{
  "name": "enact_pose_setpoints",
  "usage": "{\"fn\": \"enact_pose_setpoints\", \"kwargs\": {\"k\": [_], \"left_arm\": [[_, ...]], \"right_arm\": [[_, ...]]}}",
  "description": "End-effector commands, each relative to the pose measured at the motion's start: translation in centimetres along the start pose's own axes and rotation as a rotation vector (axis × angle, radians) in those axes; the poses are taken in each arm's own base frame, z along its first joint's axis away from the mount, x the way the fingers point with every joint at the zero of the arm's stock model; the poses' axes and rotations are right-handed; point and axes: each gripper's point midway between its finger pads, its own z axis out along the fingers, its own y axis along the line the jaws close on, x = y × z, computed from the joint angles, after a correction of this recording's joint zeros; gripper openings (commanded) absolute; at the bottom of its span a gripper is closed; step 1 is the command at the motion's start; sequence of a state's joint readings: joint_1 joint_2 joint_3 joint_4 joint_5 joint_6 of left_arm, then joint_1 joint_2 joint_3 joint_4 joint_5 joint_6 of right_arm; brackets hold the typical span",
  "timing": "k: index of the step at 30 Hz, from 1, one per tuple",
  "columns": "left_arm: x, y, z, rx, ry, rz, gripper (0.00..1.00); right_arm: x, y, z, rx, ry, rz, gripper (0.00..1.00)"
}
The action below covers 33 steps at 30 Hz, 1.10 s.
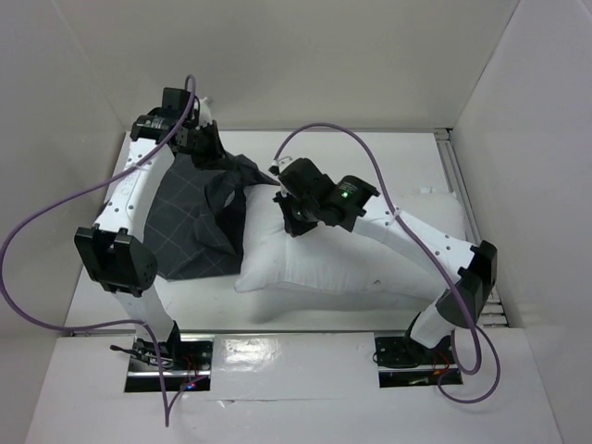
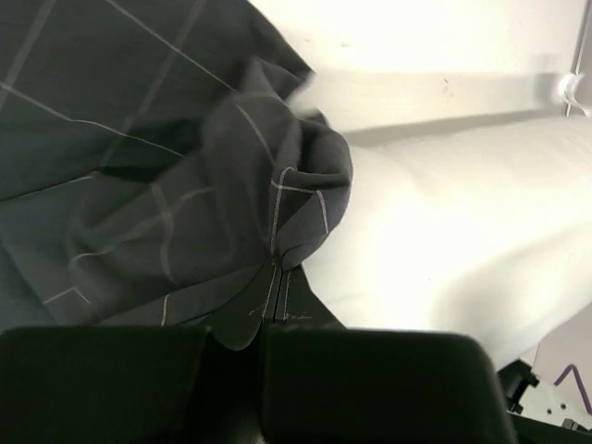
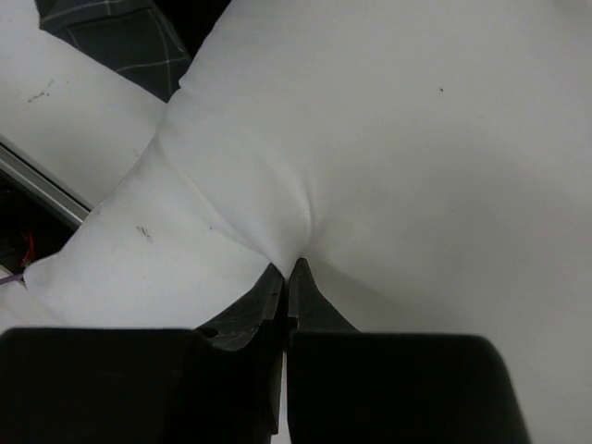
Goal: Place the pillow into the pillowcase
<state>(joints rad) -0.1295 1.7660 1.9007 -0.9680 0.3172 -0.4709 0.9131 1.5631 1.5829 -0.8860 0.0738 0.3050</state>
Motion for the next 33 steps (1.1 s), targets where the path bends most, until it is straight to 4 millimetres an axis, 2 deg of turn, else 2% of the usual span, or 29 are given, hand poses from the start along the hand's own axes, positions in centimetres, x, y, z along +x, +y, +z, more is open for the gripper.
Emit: {"fn": "enact_pose_setpoints", "kwargs": {"k": [1,2,3,7,9,10,11,12,13,15,16,18,19,20,22,23,24,26,28,29,30,31,32,33], "left_arm": [[0.5,-2.0,0.3,0.032,0.021,0.047,0.0],[0.5,-1.7,0.7,0.019,0.028,0.043,0.0],[0.5,-2.2,0.7,0.02,0.023,0.046,0.0],[0.6,-1.8,2.1,0.0,0.044,0.045,0.0],[0.6,-3.2,2.5,0.025,0.052,0.077,0.0],[0.7,-3.0,2.8,0.021,0.063,0.086,0.0],[0.6,-4.0,2.2,0.042,0.058,0.114,0.0],[0.6,-4.4,2.5,0.048,0.061,0.134,0.0],[0.8,-4.3,2.2,0.044,0.07,0.144,0.0],[0.6,-3.9,2.1,0.024,0.065,0.181,0.0],[0.7,-3.6,2.1,0.009,0.07,0.189,0.0],[0.8,-2.9,2.2,-0.022,0.083,0.197,0.0],[1.3,-2.8,2.5,-0.018,0.1,0.192,0.06],[1.5,-3.2,2.7,0.009,0.111,0.191,0.19],[2.2,-2.9,3.0,0.011,0.137,0.183,0.52],[2.0,-3.0,3.1,0.013,0.129,0.176,0.79],[2.6,-2.2,3.6,-0.017,0.145,0.16,0.87],[2.8,-1.5,3.6,-0.053,0.135,0.136,0.94],[3.5,0.1,4.1,-0.13,0.13,0.09,0.92],[3.5,0.3,3.5,-0.143,0.108,0.08,0.9],[4.9,2.1,4.0,-0.207,0.127,0.057,0.81],[5.5,2.9,4.1,-0.234,0.126,0.039,0.75],[5.4,2.7,3.5,-0.227,0.077,0.025,0.69],[6.1,3.2,3.7,-0.229,0.081,0.024,0.62]], "right_arm": [[-5.6,2.9,-2.5,-0.078,-0.175,-0.024,0.0],[-6.1,3.6,-2.7,-0.091,-0.187,-0.031,0.0],[-6.2,3.5,-2.6,-0.08,-0.181,-0.031,0.0],[-6.9,4.0,-3.2,-0.086,-0.207,-0.034,0.0],[-7.6,3.4,-2.8,-0.043,-0.222,-0.029,0.0],[-8.2,1.8,-2.8,0.048,-0.254,-0.018,0.0],[-8.6,-1.2,-2.2,0.191,-0.277,0.014,0.0],[-8.3,-2.3,-1.8,0.214,-0.262,0.024,0.0],[-8.5,-4.3,-1.4,0.284,-0.279,0.047,0.0],[-8.0,-6.9,-1.3,0.312,-0.29,0.055,0.0],[-9.1,-8.1,-1.3,0.275,-0.334,0.087,0.0],[-8.7,-9.3,-0.8,0.233,-0.332,0.082,0.0],[-9.1,-9.5,-0.7,0.178,-0.331,0.088,0.0],[-9.1,-9.6,-0.1,0.159,-0.323,0.091,0.0],[-8.6,-9.2,1.7,0.132,-0.283,0.058,0.0],[-8.4,-9.5,2.4,0.13,-0.267,0.063,0.0],[-8.4,-9.4,3.1,0.121,-0.252,0.052,0.0],[-8.8,-9.6,3.4,0.083,-0.261,0.063,0.0],[-8.9,-9.7,4.1,0.053,-0.244,0.071,0.0],[-8.9,-9.8,4.1,0.035,-0.242,0.076,0.0],[-8.7,-9.7,4.6,0.025,-0.229,0.076,0.0],[-9.3,-9.8,4.3,0.019,-0.248,0.079,0.0],[-9.6,-9.8,4.2,-0.004,-0.258,0.081,0.0],[-9.6,-9.6,4.2,-0.016,-0.256,0.08,0.0]]}}
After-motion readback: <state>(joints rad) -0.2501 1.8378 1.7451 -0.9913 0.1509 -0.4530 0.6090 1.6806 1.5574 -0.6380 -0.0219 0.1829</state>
